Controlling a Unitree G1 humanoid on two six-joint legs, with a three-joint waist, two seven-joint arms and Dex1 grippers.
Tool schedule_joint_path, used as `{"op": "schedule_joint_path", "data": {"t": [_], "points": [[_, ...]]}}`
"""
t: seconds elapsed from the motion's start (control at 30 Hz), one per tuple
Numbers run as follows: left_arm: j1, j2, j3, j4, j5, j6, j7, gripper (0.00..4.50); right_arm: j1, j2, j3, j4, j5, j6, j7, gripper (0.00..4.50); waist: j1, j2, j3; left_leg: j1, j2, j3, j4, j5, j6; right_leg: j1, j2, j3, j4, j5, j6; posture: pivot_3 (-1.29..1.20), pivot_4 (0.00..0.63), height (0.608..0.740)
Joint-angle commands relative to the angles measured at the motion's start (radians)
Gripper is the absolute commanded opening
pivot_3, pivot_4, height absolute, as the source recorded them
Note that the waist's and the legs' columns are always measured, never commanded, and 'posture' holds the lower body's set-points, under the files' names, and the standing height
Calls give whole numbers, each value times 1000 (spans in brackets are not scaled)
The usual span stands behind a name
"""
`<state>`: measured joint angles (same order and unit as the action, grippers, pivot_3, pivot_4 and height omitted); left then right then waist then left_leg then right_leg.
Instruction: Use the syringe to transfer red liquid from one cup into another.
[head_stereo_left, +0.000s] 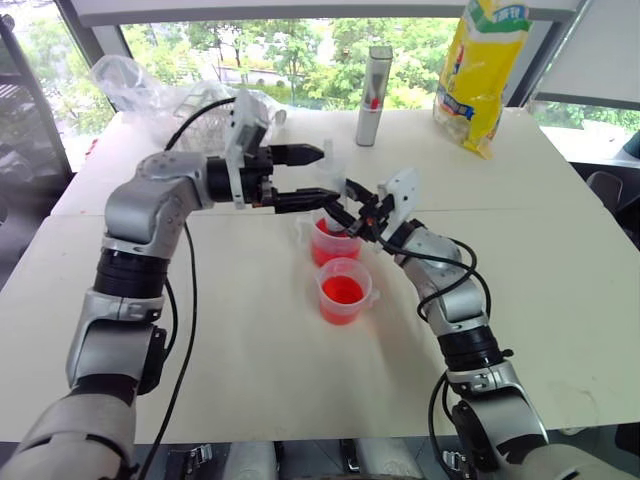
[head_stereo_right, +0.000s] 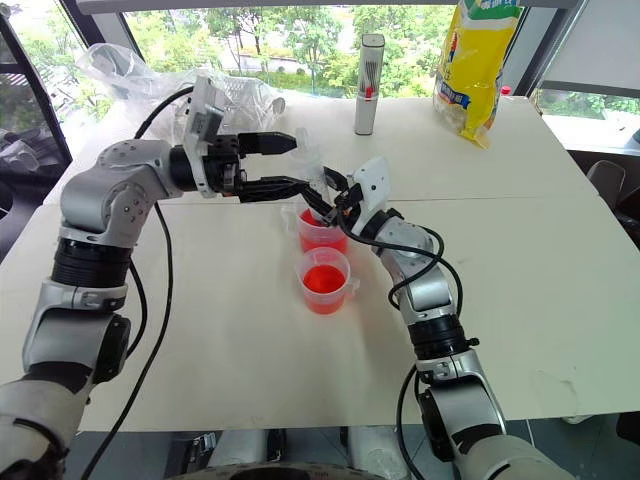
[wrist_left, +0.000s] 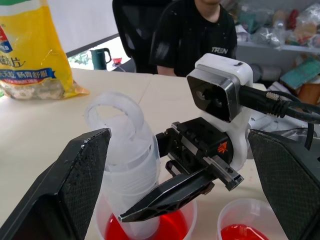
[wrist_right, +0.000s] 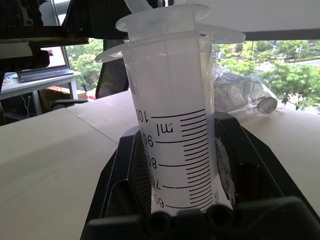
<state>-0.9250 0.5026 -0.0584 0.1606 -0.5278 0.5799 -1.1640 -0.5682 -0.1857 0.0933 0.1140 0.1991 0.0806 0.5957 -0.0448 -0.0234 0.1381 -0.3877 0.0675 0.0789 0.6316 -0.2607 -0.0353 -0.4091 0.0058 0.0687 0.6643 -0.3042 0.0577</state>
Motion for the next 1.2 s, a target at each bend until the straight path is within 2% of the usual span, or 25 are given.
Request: {"op": "schedule_joint_path", "data": {"t": [0.03, 0.13, 0.33, 0.37, 1.2], "points": [[-47, -22, 2, 11, 8, -20, 1, 4500, -15, -3, -4, -35, 2, -12, 2, 1387, 1, 0, 0, 0, 0, 0, 0, 0, 0, 0, 0, 0, 0, 0, 0, 0, 150, 740], [-49, -37, 1, 18, 7, -15, -6, 3614, -12, -6, -4, -39, 2, -10, 3, 1387, -1, 0, 0, 0, 0, 0, 0, 0, 0, 0, 0, 0, 0, 0, 0, 0, 150, 740], [-50, -56, -1, 24, 12, -15, -5, 694, -6, -8, -2, -46, 2, -6, 5, 1387, -1, 0, 0, 0, 0, 0, 0, 0, 0, 0, 0, 0, 0, 0, 0, 0, 150, 740], [-51, -59, -1, 28, 16, -18, -5, 74, -6, -8, -1, -46, 2, -5, 6, 1387, 0, 0, 0, 0, 0, 0, 0, 0, 0, 0, 0, 0, 0, 0, 0, 0, 150, 740], [-210, -98, 65, 195, 59, -121, 14, 24, 29, -38, 29, -92, 43, 151, 74, 1387, 0, 0, 0, 0, 0, 0, 0, 0, 0, 0, 0, 0, 0, 0, 0, 0, 150, 740]]}}
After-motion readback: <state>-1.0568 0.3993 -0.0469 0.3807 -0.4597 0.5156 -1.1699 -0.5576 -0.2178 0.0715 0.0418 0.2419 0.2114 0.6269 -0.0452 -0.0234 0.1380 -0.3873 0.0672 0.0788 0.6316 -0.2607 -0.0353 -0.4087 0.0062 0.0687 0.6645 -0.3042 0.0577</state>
